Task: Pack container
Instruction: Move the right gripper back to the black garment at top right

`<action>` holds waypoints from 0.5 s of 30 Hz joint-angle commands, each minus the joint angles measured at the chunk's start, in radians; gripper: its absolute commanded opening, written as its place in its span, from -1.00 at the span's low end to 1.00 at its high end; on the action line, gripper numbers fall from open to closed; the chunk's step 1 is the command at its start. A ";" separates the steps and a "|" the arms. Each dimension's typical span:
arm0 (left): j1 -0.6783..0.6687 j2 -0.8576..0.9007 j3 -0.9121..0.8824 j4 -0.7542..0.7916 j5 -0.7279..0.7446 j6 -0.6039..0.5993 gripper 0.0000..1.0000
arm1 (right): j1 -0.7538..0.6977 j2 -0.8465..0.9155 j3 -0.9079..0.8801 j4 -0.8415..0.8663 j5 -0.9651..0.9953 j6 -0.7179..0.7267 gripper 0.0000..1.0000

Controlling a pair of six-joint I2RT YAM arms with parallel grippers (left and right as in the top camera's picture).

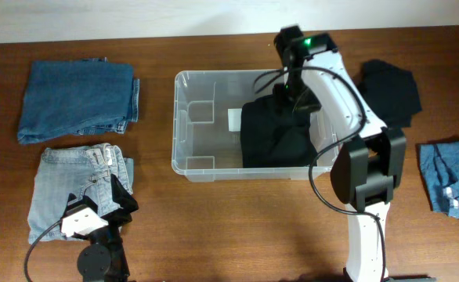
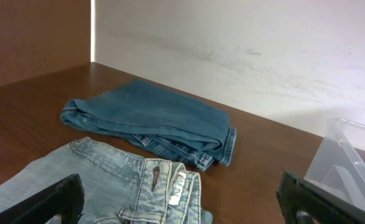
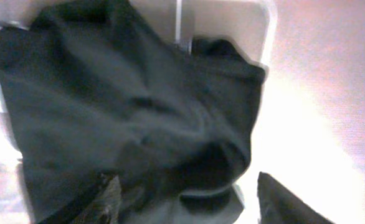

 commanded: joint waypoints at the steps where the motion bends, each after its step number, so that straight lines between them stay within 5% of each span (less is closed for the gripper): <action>1: 0.005 -0.006 -0.001 -0.005 -0.011 -0.002 0.99 | -0.016 -0.060 0.185 -0.090 0.013 0.004 0.71; 2: 0.005 -0.006 -0.001 -0.005 -0.011 -0.002 0.99 | -0.028 -0.062 0.254 -0.139 0.013 0.005 1.00; 4: 0.005 -0.006 -0.001 -0.005 -0.011 -0.002 0.99 | -0.148 -0.064 0.404 -0.246 -0.001 0.018 0.97; 15: 0.005 -0.006 -0.001 -0.005 -0.011 -0.002 0.99 | -0.570 -0.069 0.364 -0.245 -0.158 0.205 0.97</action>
